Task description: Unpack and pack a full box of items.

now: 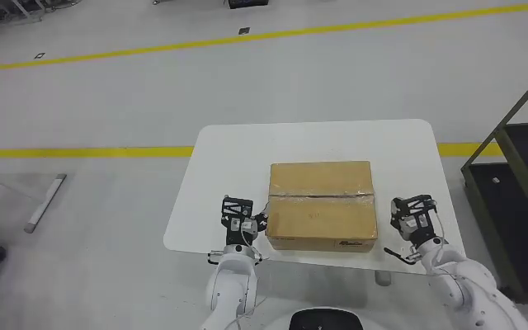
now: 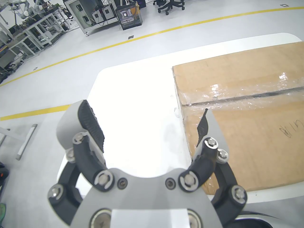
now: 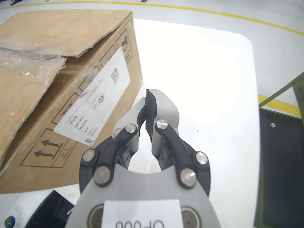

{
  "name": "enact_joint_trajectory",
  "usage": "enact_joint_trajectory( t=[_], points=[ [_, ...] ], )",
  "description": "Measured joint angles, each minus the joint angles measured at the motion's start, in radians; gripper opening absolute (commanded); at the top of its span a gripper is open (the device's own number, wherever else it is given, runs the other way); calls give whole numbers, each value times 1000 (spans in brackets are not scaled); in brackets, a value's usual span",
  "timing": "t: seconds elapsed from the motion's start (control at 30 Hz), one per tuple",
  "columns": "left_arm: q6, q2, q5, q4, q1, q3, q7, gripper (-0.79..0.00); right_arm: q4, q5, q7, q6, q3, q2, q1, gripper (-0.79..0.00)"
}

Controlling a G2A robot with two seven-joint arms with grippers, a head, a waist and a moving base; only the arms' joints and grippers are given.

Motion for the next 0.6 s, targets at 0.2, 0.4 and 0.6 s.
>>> enact_joint_trajectory(
  t=[0.2,0.4,0.6],
  points=[
    [0,0,0,0,0,0,0,0,85,39,4,-24,-86,-16,77,-785],
    [0,0,0,0,0,0,0,0,136,49,17,-62,-159,-30,145,-785],
    [0,0,0,0,0,0,0,0,171,66,10,-68,-209,-43,197,-785]
  ],
)
